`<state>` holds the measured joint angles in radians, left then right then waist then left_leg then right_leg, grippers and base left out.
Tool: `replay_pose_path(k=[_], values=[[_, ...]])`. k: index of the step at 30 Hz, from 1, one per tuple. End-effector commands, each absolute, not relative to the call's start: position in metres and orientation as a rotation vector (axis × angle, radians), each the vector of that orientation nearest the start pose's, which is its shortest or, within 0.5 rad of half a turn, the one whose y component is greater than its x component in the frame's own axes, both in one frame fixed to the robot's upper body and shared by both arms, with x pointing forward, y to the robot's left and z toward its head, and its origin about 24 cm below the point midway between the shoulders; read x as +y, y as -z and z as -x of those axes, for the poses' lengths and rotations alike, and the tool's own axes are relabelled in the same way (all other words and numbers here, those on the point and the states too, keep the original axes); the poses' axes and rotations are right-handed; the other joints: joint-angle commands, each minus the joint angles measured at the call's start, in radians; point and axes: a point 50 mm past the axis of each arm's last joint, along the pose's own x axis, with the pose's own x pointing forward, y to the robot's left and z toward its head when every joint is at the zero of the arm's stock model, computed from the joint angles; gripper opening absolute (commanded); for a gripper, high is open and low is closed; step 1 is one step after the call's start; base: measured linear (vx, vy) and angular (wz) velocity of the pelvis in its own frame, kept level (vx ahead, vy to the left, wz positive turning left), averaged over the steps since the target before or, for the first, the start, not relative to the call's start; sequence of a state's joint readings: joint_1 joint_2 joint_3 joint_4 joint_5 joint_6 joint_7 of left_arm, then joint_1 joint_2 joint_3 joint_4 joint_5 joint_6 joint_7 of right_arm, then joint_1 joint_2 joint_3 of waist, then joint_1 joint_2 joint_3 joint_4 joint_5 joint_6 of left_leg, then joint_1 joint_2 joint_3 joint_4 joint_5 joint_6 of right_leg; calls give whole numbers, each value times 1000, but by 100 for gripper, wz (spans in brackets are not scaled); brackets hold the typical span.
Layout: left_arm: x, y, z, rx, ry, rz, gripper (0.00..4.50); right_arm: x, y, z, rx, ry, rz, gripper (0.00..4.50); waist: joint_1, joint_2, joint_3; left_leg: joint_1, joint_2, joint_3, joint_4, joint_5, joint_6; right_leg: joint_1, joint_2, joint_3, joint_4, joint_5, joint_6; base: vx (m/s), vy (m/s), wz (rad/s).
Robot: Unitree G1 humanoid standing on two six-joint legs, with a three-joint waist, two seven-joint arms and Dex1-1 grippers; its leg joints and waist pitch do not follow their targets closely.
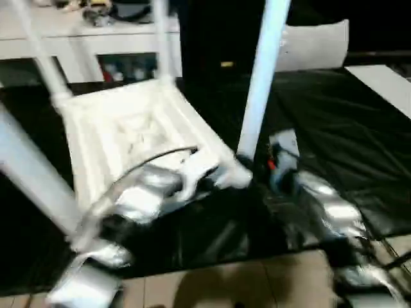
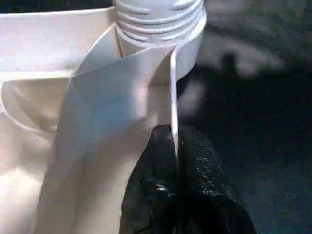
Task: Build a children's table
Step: Rotate leg to tighten
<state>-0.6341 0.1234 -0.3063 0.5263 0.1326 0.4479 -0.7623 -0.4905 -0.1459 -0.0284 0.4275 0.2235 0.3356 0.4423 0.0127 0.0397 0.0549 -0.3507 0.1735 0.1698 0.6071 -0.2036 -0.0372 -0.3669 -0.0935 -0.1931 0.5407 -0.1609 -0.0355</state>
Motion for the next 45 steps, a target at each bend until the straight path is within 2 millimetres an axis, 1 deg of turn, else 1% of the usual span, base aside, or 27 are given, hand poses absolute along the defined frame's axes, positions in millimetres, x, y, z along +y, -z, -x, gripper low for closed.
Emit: replay_pose_path(k=[1,2,3,4,5,6,7,8,10,11,12,14,15,16,17,18,20,21,27,30,32,33,35,37,41,43,45], values=[[37,-58,-323,450,1067,-328,0,-147,-51,-341,297,-338,-125,195,-2,-4,-55,13,58,-49,-72,-427,-9,37,-107,45,-112,-589,9,0,0,0],[34,-58,-323,445,1058,-328,0,-146,-51,-341,281,-359,-134,251,-3,-6,-59,2,61,-50,-77,-392,4,42,-109,53,-104,-548,4,0,0,0],[32,-59,-324,439,1053,-330,0,-145,-52,-341,263,-372,-142,265,-1,-4,-61,-1,62,-50,-77,-371,9,43,-110,58,-100,-519,-3,55,-1,0],[33,-60,-324,427,1054,-343,0,-147,-55,-339,233,-393,-150,265,4,-2,-66,-4,64,-47,-78,-319,22,43,-110,68,-89,-444,-32,59,-13,3],[33,-60,-324,419,1053,-352,0,-147,-56,-339,213,-403,-154,265,7,-5,-69,-7,65,-44,-78,-286,30,44,-110,72,-84,-402,-48,59,-13,3],[39,-59,-325,411,1066,-367,0,-152,-59,-337,182,-422,-160,271,29,-4,-81,-5,69,-35,-72,-180,57,40,-107,84,-60,-258,-107,64,-25,10],[40,-59,-325,409,1069,-371,0,-153,-60,-336,175,-426,-161,283,37,-8,-84,-12,67,-34,-70,-140,71,44,-104,87,-47,-208,-124,68,-32,6],[43,-58,-325,405,1072,-383,0,-155,-61,-336,160,-433,-148,304,52,-5,-93,-22,66,-34,-62,-38,100,49,-104,92,-19,-77,-161,68,-32,6],[50,-56,-325,410,1076,-397,0,-162,-63,-334,136,-457,-134,306,66,-11,-95,-33,59,-30,-50,44,154,47,-103,97,0,31,-184,0,0,0],[52,-55,-325,414,1078,-400,0,-164,-64,-333,129,-466,-133,311,80,-11,-96,-30,57,-24,-44,57,175,40,-102,100,5,53,-193,0,0,0],[61,-53,-324,421,1106,-412,0,-171,-68,-328,111,-536,-123,340,91,-9,-93,-32,55,-22,-45,49,188,42,-99,97,2,29,-190,0,0,0],[68,-52,-322,416,1148,-435,0,-175,-70,-322,106,-629,-85,349,101,-11,-88,-29,60,-20,-47,15,187,38,-95,97,-7,-46,-160,0,0,0],[71,-51,-320,420,1167,-442,0,-177,-71,-319,111,-674,-70,353,106,-8,-87,-27,61,-21,-48,2,182,38,-95,95,-11,-82,-150,0,0,0],[76,-50,-318,415,1205,-461,0,-180,-72,-313,118,-754,-37,359,111,-8,-83,-23,63,-19,-51,-33,162,34,-93,95,-21,-158,-126,0,0,0],[80,-49,-316,417,1238,-473,0,-183,-73,-309,131,-815,-14,384,117,-10,-78,-22,64,-19,-55,-69,142,36,-92,94,-30,-237,-97,0,0,0],[83,-48,-315,424,1270,-483,0,-186,-74,-305,148,-870,5,393,118,-9,-76,-18,67,-20,-58,-91,131,34,-91,94,-34,-270,-90,0,0,0],[87,-48,-311,415,1334,-515,0,-188,-76,-301,164,-941,44,400,118,-8,-68,-8,66,-20,-66,-167,91,30,-91,92,-53,-397,-53,0,0,0],[89,-47,-311,423,1349,-524,0,-189,-76,-299,172,-966,55,412,117,-10,-68,-4,65,-21,-68,-184,78,29,-91,91,-57,-430,-38,0,0,0],[102,-46,-302,443,1524,-615,0,-191,-81,-285,233,-1217,104,412,132,-10,-76,-5,73,-23,-67,-157,87,29,-93,97,-44,-357,-67,0,0,0],[106,-48,-298,442,1604,-624,0,-191,-79,-281,285,-1311,133,412,146,-11,-81,-6,76,-20,-63,-115,98,28,-94,102,-30,-283,-103,0,0,0],[106,-49,-297,440,1622,-633,0,-190,-78,-280,298,-1335,147,377,151,-10,-83,-9,77,-21,-62,-95,103,29,-95,103,-23,-255,-112,0,0,0],[107,-51,-296,441,1658,-652,0,-188,-76,-280,315,-1364,157,377,154,-18,-84,-8,81,-21,-62,-82,107,27,-95,105,-20,-228,-123,0,0,0],[107,-52,-295,443,1683,-667,0,-186,-76,-281,323,-1385,145,374,159,-13,-84,-10,81,-22,-61,-80,108,28,-97,104,-15,-218,-134,0,0,0],[107,-52,-295,444,1691,-672,0,-186,-76,-282,324,-1392,140,340,160,-14,-84,-11,80,-21,-61,-87,104,29,-97,103,-16,-227,-135,0,0,0],[107,-52,-294,441,1711,-687,0,-183,-75,-281,337,-1449,113,323,161,-15,-81,-10,78,-21,-63,-109,91,30,-97,102,-25,-283,-111,0,0,0],[107,-52,-295,439,1713,-691,0,-182,-75,-279,345,-1472,97,293,162,-15,-82,-10,78,-21,-63,-108,91,30,-96,102,-25,-286,-106,0,0,0],[107,-53,-295,438,1712,-692,0,-182,-75,-279,348,-1481,88,289,163,-15,-82,-11,78,-22,-62,-99,92,31,-96,102,-25,-280,-103,0,0,0]])
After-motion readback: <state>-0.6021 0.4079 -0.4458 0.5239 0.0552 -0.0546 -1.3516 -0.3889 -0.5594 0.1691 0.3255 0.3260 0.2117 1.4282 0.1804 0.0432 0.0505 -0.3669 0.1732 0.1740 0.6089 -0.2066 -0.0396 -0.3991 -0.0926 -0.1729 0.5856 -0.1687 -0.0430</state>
